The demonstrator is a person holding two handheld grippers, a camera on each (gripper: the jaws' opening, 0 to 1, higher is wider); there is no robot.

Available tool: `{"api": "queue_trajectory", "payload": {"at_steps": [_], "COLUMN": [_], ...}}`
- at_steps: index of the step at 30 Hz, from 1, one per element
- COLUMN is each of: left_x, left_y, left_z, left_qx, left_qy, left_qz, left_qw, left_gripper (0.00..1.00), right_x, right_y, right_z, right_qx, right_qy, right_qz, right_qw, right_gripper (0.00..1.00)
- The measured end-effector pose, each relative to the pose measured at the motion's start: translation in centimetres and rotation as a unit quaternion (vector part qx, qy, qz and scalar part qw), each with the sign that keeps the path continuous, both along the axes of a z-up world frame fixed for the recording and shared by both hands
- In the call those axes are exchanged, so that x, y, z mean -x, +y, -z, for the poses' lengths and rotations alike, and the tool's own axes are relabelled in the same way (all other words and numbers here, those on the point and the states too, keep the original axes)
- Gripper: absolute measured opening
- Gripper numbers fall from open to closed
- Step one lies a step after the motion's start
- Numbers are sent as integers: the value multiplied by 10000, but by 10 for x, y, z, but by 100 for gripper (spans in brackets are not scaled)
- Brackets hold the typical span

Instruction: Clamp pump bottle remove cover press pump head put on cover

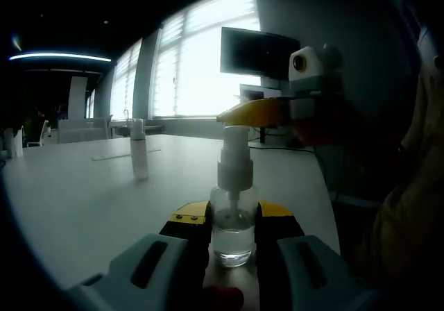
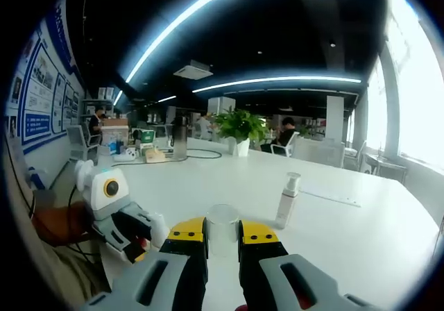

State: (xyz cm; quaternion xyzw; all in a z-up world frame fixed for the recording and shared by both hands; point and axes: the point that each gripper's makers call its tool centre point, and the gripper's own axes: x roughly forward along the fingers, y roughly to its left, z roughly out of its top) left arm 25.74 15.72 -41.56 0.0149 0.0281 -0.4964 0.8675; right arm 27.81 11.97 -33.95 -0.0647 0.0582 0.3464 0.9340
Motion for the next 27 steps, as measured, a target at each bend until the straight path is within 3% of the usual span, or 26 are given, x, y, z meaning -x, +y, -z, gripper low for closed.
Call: {"api": "queue_trajectory", "payload": {"at_steps": [27], "left_x": [0], "left_y": [0], "left_z": [0], "left_qx": [6], "left_qy": [7], "left_qz": [10], "left_qw": [10000], "left_gripper": [15], "right_x": [13], "right_y": [29], "right_z": [-31], "right_qx": [-75], "right_qy": [-183], "right_qz": [-332], "right_qw": [9993], "right_gripper": [12]}}
